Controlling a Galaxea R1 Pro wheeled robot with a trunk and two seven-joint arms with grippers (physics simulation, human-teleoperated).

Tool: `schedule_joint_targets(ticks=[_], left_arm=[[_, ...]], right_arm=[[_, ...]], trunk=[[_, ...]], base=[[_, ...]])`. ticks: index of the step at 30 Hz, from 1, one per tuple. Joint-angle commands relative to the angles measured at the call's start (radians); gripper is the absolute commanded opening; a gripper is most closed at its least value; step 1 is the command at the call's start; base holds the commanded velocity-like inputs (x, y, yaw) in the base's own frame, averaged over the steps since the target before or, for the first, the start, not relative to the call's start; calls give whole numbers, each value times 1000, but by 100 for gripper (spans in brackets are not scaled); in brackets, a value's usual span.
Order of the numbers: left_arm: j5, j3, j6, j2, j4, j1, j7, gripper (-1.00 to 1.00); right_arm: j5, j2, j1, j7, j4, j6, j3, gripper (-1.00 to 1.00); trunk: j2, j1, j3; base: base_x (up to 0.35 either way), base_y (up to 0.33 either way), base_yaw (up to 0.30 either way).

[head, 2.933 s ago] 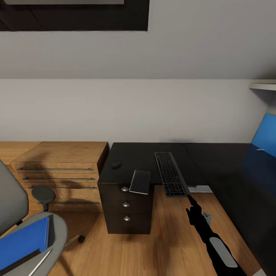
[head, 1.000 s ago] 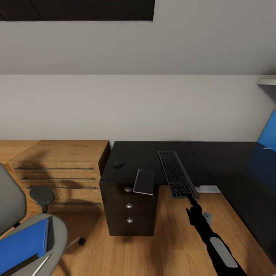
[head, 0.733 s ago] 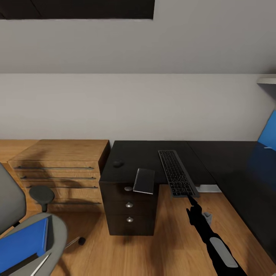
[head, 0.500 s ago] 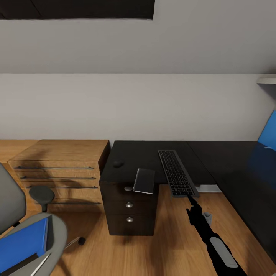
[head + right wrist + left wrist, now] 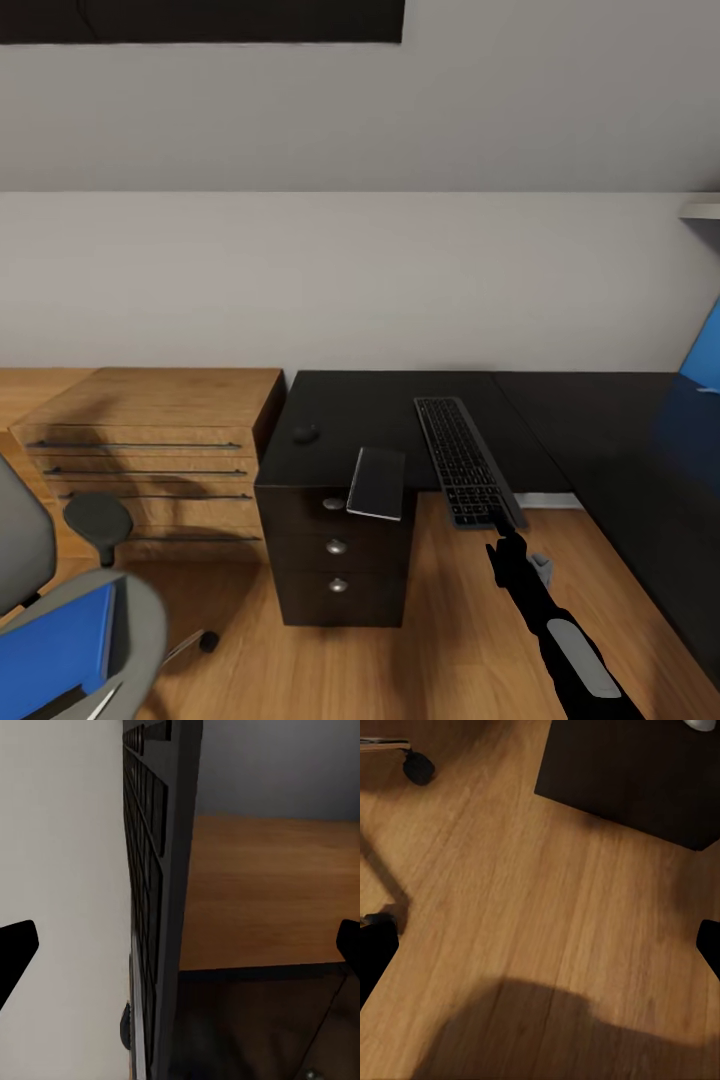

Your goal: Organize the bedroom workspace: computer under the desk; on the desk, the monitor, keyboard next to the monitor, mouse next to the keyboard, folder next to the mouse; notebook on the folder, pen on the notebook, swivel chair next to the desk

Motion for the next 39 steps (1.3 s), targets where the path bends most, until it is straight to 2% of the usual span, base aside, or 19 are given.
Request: schedule_joint_targets(ticks=[1,39], left_arm=[[11,-7,-5,1,1,-1,1,100],[12,-7,-5,1,2,-1,0,100]], right_arm=[[-10,0,-1,2,0,9,-2,100],[-9,0,-1,2,0,9,-3,100]], trunk=[[0,0,-1],[0,0,-1]], base=[[154,0,0],[28,0,0]])
